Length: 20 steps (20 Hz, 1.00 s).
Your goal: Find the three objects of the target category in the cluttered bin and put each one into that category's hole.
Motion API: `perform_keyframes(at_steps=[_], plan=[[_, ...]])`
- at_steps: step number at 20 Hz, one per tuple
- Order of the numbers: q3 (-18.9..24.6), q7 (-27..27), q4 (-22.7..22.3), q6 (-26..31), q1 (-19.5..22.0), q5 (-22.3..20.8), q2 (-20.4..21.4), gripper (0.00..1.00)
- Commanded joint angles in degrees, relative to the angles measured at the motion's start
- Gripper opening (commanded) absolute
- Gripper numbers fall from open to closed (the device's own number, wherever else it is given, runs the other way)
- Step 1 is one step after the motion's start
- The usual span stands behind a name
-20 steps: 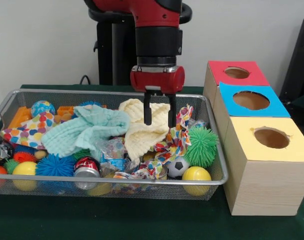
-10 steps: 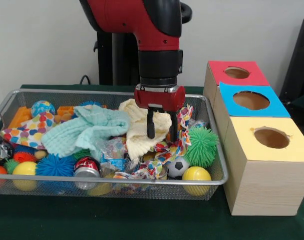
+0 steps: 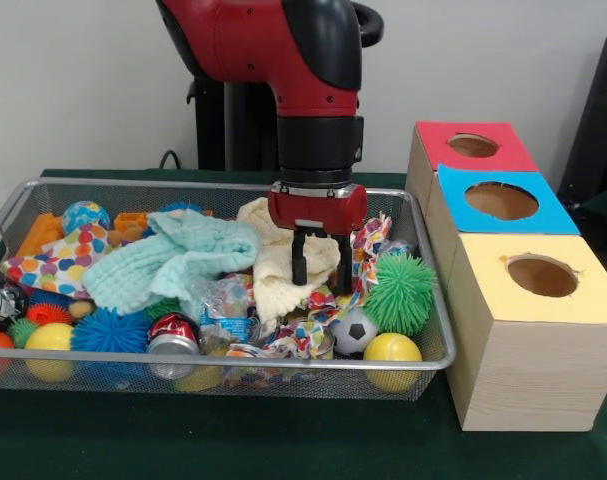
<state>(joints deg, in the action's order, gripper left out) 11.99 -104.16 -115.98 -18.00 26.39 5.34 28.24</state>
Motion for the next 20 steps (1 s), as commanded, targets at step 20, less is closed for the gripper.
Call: perform_keyframes(at_steps=[20], plan=[[8.9, -14.2, 2.8, -4.6, 5.7, -4.1, 1.6, 1.0]])
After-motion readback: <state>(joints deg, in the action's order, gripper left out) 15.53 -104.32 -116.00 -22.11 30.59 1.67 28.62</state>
